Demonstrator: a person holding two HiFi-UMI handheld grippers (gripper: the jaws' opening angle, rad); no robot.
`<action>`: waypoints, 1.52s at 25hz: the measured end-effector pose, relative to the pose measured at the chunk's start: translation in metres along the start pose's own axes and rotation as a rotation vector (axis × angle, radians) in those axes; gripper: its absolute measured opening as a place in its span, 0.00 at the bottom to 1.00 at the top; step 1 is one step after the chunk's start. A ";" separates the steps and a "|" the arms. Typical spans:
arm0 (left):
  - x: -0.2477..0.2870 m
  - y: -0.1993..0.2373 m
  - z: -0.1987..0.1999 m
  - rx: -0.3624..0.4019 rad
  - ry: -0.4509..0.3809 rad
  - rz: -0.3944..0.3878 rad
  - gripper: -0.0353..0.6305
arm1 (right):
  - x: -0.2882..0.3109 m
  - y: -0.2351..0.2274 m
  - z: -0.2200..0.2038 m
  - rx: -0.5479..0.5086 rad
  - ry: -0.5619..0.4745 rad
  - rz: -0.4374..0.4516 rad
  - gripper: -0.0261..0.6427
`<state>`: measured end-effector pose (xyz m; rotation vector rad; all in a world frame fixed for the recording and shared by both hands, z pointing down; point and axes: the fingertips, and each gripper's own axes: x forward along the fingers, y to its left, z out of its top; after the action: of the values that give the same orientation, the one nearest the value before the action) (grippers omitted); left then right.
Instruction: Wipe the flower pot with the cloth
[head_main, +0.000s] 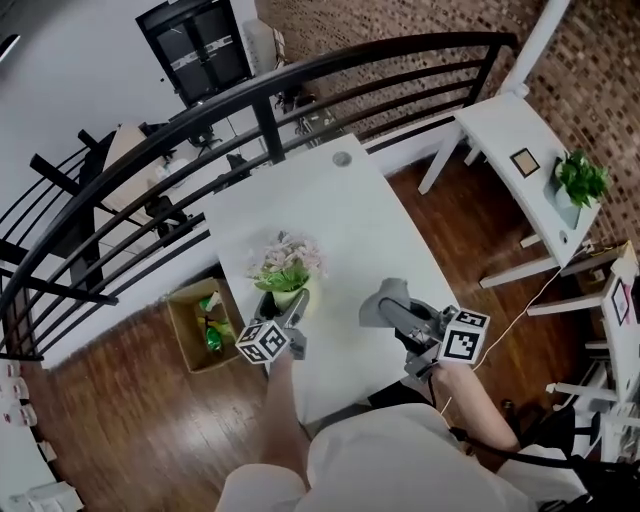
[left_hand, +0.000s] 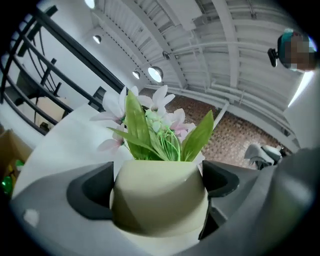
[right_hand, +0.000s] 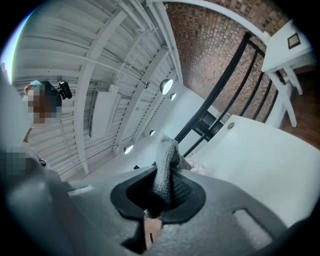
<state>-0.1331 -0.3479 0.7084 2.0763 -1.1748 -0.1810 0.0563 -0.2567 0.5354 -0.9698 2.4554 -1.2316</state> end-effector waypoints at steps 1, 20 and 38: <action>-0.001 0.005 -0.008 0.026 0.014 0.035 0.93 | 0.000 0.000 -0.001 0.000 0.004 -0.001 0.05; -0.083 0.002 -0.120 0.459 0.341 0.177 0.98 | -0.028 0.015 -0.025 -0.047 -0.050 -0.040 0.05; -0.240 -0.181 0.016 0.591 -0.169 0.171 0.81 | -0.070 0.105 -0.060 -0.822 -0.071 -0.242 0.05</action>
<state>-0.1535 -0.1101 0.5256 2.4782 -1.6532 0.0881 0.0327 -0.1291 0.4844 -1.4870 2.8731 -0.1622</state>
